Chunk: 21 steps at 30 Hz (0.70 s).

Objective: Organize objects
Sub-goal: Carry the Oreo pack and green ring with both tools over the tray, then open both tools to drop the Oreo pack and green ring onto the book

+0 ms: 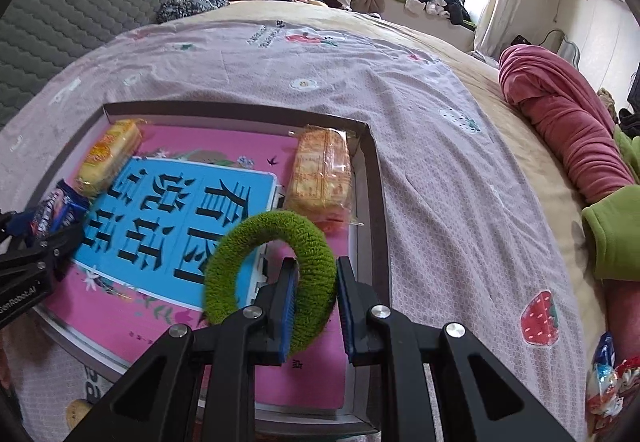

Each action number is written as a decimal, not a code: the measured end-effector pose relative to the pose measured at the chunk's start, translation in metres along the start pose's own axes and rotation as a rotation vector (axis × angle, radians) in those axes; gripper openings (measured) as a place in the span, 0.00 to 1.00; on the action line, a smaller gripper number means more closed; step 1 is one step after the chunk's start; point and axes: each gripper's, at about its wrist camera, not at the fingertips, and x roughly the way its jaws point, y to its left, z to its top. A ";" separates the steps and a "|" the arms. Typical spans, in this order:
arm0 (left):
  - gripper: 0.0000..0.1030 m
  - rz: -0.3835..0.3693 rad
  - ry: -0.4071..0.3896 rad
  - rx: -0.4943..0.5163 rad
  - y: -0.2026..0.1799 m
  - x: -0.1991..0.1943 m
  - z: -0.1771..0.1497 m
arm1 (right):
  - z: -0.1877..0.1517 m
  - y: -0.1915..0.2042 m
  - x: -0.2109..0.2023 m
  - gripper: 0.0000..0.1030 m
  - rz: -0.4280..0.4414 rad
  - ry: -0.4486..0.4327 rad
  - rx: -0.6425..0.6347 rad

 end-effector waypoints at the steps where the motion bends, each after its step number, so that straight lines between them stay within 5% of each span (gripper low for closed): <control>1: 0.55 0.000 0.000 0.000 0.000 0.000 0.000 | 0.000 0.001 0.001 0.19 -0.003 0.004 -0.003; 6: 0.56 0.008 -0.004 0.004 -0.001 0.000 0.000 | 0.000 0.002 0.006 0.20 -0.021 0.023 -0.012; 11: 0.56 0.016 -0.010 0.001 -0.001 0.000 0.000 | -0.001 0.003 0.008 0.41 -0.045 0.028 -0.014; 21: 0.68 0.039 -0.010 0.026 -0.007 -0.001 0.000 | 0.001 0.001 0.002 0.47 -0.048 0.007 -0.003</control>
